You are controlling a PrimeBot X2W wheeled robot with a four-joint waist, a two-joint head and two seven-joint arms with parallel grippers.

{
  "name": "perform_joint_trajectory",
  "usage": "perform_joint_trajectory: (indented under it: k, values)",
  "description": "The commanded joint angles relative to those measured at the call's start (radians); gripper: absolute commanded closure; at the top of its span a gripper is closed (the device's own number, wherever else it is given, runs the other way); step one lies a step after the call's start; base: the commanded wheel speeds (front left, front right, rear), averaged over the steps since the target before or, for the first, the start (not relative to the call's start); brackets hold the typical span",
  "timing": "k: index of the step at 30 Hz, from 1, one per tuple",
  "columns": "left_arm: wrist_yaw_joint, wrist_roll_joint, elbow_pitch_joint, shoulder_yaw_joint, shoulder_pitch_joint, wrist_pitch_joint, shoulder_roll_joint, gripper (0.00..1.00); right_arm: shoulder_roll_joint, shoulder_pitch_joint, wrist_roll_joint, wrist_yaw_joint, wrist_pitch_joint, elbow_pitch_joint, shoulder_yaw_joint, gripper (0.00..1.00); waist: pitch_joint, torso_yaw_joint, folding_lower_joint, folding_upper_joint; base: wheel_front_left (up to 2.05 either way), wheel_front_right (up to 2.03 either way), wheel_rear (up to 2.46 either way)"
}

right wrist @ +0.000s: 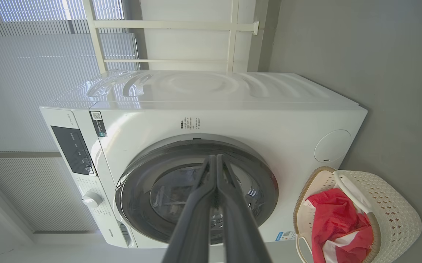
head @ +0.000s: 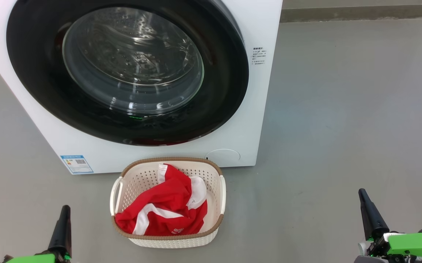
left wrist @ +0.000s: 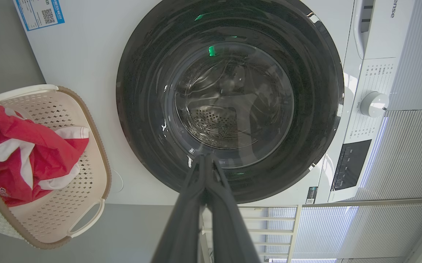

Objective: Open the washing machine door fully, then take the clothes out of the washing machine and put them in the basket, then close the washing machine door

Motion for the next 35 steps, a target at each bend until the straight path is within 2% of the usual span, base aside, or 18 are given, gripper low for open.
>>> perform_joint_trajectory:
  k: [1,35]
  values:
    - [-0.011,0.005,-0.017,0.035,-0.041,0.008,0.012,1.00,-0.003,-0.044,-0.005,-0.001,0.008,-0.024,0.018,1.00,0.000,0.000,0.0000,0.0000,0.00,0.00,0.00]
    - [-0.011,0.008,-0.017,0.040,-0.041,0.012,0.009,1.00,0.000,-0.045,-0.008,-0.001,0.012,-0.024,0.013,1.00,0.000,0.000,0.0000,0.0000,0.00,0.00,0.00]
